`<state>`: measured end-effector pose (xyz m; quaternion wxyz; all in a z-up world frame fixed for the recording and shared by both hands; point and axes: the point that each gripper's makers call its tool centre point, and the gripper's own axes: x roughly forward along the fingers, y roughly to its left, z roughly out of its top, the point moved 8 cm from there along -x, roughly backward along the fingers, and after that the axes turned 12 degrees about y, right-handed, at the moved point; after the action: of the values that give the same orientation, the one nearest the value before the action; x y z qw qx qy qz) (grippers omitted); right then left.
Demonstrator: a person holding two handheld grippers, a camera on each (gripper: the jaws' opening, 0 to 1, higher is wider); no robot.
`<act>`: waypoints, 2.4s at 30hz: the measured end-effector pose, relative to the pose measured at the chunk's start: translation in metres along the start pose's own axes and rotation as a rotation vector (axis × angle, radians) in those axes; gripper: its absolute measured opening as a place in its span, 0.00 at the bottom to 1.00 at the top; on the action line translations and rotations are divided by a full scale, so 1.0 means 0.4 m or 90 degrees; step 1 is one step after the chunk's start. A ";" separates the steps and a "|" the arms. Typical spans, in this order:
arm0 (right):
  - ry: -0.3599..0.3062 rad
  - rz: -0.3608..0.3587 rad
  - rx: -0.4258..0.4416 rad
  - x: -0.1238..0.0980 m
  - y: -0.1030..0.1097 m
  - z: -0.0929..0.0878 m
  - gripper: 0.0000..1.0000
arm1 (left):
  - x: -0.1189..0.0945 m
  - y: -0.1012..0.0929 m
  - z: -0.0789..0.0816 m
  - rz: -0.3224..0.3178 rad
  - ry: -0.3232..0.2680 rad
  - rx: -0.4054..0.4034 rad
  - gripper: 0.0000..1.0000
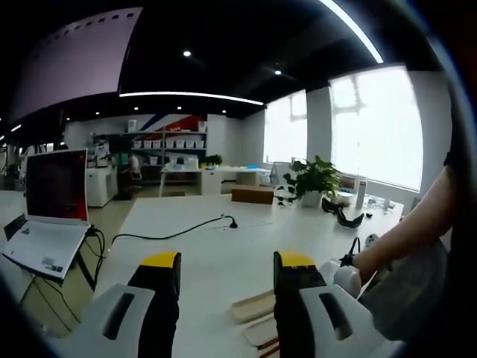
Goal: Arrange the utensils inside the cutlery case until each visible utensil rests in its matching compartment.
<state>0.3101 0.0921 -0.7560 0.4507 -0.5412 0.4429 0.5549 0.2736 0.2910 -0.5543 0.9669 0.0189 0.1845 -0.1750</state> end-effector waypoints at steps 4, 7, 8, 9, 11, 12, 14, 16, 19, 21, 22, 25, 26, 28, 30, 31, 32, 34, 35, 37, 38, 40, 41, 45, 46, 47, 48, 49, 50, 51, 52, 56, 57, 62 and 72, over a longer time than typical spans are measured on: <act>0.031 -0.009 -0.028 -0.001 0.005 0.010 0.02 | 0.001 0.000 -0.002 -0.001 0.002 0.003 0.51; 0.046 -0.008 -0.019 0.000 0.003 0.016 0.02 | 0.001 0.000 -0.003 -0.001 0.003 0.004 0.50; 0.049 -0.008 -0.017 -0.001 0.003 0.016 0.02 | 0.001 0.000 -0.003 -0.001 0.003 0.005 0.50; 0.052 -0.008 -0.014 -0.001 0.002 0.015 0.02 | 0.001 0.000 -0.003 -0.002 0.004 0.005 0.50; 0.054 -0.007 -0.010 -0.001 0.002 0.014 0.02 | 0.002 0.000 -0.004 -0.002 0.005 0.006 0.50; 0.055 -0.007 -0.010 -0.001 0.002 0.014 0.02 | 0.002 0.000 -0.004 -0.002 0.005 0.007 0.50; 0.055 -0.007 -0.007 -0.001 0.002 0.014 0.02 | 0.003 0.000 -0.005 -0.002 0.006 0.008 0.50; 0.058 -0.014 -0.014 -0.001 0.005 0.016 0.02 | 0.003 0.000 -0.006 -0.003 0.006 0.008 0.50; 0.063 -0.018 -0.022 -0.001 0.006 0.018 0.02 | 0.004 0.000 -0.006 -0.003 0.007 0.009 0.50; 0.063 -0.015 -0.020 -0.002 0.003 0.018 0.02 | 0.004 0.001 -0.006 -0.003 0.006 0.009 0.50; 0.062 -0.012 -0.014 -0.002 0.001 0.017 0.02 | 0.004 0.001 -0.006 -0.003 0.006 0.009 0.50; 0.058 -0.008 -0.009 -0.001 0.000 0.015 0.02 | 0.004 0.002 -0.006 -0.002 0.006 0.008 0.50; 0.057 -0.008 -0.009 -0.001 0.000 0.015 0.02 | 0.004 0.003 -0.007 -0.001 0.006 0.009 0.50; 0.054 -0.008 -0.004 -0.001 0.001 0.014 0.02 | 0.003 0.003 -0.006 -0.001 0.004 0.012 0.49; 0.050 -0.007 0.003 -0.001 0.001 0.013 0.02 | 0.003 0.003 -0.006 -0.001 0.004 0.014 0.49; 0.048 -0.006 0.005 -0.001 0.000 0.012 0.02 | 0.004 0.002 -0.006 -0.001 0.005 0.013 0.49; 0.046 -0.007 0.007 -0.001 0.000 0.012 0.01 | 0.004 0.002 -0.006 -0.001 0.005 0.012 0.49; 0.041 -0.005 0.016 -0.001 0.000 0.010 0.01 | 0.003 0.005 -0.007 0.004 0.005 0.014 0.50; 0.040 -0.005 0.019 -0.001 -0.001 0.009 0.01 | 0.003 0.006 -0.007 0.006 0.004 0.015 0.50; 0.037 -0.005 0.022 -0.001 0.000 0.008 0.01 | 0.003 0.006 -0.007 0.004 0.003 0.011 0.50; 0.036 -0.004 0.024 -0.001 0.000 0.008 0.01 | 0.003 0.006 -0.007 0.004 0.003 0.011 0.50; 0.038 -0.006 0.023 -0.001 0.001 0.008 0.01 | 0.003 0.005 -0.007 0.005 0.005 0.014 0.50; 0.039 -0.007 0.021 -0.001 0.001 0.008 0.00 | 0.003 0.005 -0.007 0.005 0.005 0.014 0.50; 0.027 -0.005 0.031 -0.001 0.000 0.003 0.00 | 0.003 0.004 -0.006 0.004 0.004 0.013 0.50; 0.024 -0.005 0.030 -0.001 0.000 0.002 0.00 | 0.003 0.004 -0.006 0.004 0.004 0.013 0.50; 0.020 -0.005 0.031 -0.001 0.001 0.001 0.00 | 0.003 0.004 -0.006 0.004 0.003 0.013 0.50; 0.019 -0.005 0.032 -0.001 0.001 0.002 0.00 | 0.003 0.004 -0.006 0.004 0.003 0.014 0.50; 0.017 -0.006 0.034 -0.002 0.002 0.002 0.00 | 0.003 0.004 -0.006 0.004 0.004 0.014 0.50; 0.017 -0.006 0.034 -0.002 0.002 0.002 0.00 | 0.003 0.003 -0.006 0.004 0.004 0.014 0.50; 0.016 -0.005 0.036 -0.003 0.003 0.002 0.00 | 0.002 0.003 -0.005 0.004 0.004 0.014 0.50; 0.014 -0.003 0.040 -0.003 0.002 0.001 0.00 | 0.002 0.002 -0.005 0.005 0.003 0.014 0.50; 0.009 0.001 0.047 -0.003 0.002 -0.001 0.00 | 0.001 0.002 -0.004 0.006 0.003 0.014 0.50; 0.009 0.001 0.046 -0.003 0.002 -0.001 0.00 | 0.001 0.002 -0.004 0.006 0.002 0.014 0.50; 0.018 0.002 0.037 -0.003 0.006 -0.001 0.00 | 0.001 0.002 -0.003 0.008 0.002 0.012 0.50; 0.013 0.001 0.042 -0.018 0.003 -0.003 0.00 | 0.001 0.002 -0.003 0.011 0.002 0.013 0.50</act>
<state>0.3093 0.0905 -0.7488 0.4632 -0.5311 0.4662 0.5348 0.2737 0.2918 -0.5555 0.9679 0.0304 0.1838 -0.1689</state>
